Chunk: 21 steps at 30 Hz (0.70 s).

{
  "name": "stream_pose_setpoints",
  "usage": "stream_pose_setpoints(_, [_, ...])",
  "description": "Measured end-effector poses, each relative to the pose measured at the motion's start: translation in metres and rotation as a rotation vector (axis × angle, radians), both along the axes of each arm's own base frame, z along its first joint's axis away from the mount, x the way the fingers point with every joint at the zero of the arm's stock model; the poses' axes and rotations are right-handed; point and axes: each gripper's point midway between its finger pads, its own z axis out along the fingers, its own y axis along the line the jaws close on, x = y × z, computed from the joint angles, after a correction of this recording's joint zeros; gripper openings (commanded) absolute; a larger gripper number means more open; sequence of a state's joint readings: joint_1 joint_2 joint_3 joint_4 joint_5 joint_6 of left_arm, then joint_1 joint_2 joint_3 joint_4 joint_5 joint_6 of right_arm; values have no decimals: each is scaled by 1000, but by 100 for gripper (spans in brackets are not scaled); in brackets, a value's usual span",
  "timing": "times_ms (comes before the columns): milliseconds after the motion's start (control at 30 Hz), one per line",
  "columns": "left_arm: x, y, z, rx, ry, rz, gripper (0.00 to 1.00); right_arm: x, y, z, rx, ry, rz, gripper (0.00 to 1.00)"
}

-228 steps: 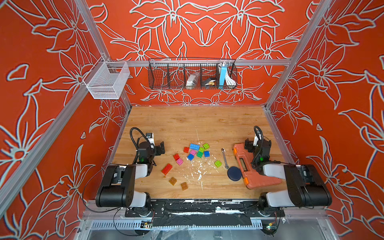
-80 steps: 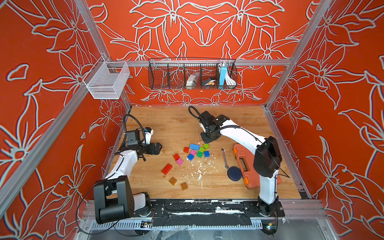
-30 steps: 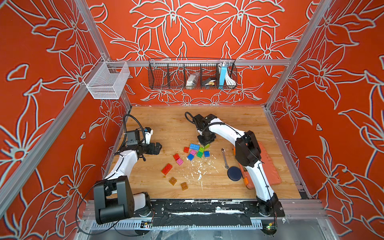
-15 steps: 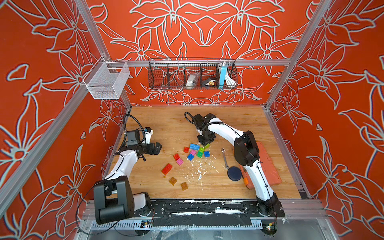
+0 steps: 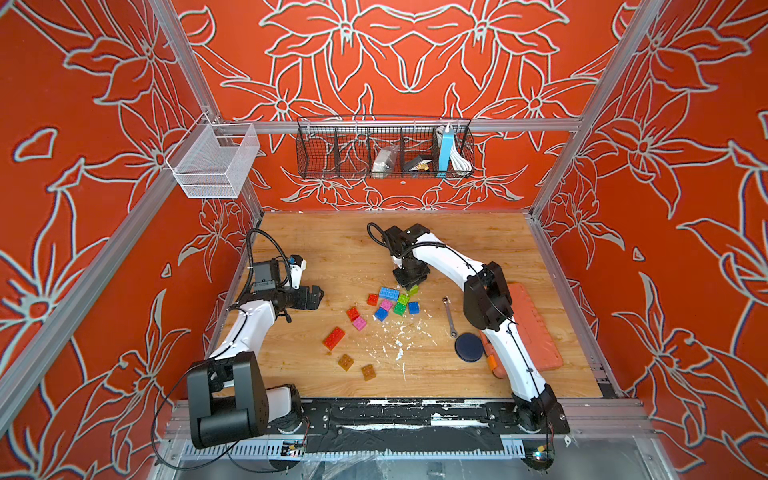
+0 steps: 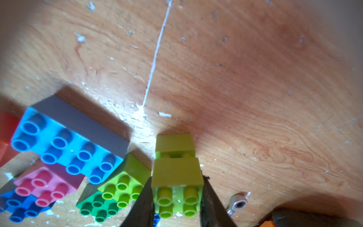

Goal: Assemble the letter h with lego
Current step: Assemble the lego brick with the lego brick.

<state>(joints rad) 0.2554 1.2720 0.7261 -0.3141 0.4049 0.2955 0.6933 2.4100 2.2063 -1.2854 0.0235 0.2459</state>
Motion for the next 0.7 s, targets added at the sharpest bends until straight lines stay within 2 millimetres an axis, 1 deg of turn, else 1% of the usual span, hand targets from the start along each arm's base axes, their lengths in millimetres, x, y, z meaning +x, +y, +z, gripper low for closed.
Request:
stream_pose_setpoints(233, [0,0,0,3,0,0,100,2,1,0,0,-5,6,31])
stream_pose_setpoints(400, [0,0,0,4,0,-2,100,3,1,-2,0,-8,8,24])
stream_pose_setpoints(567, [0,0,0,7,-1,-4,100,3,1,-6,6,-5,11,24])
stream_pose_setpoints(700, [0,0,0,10,-1,-8,100,4,1,-9,33,17,18,21])
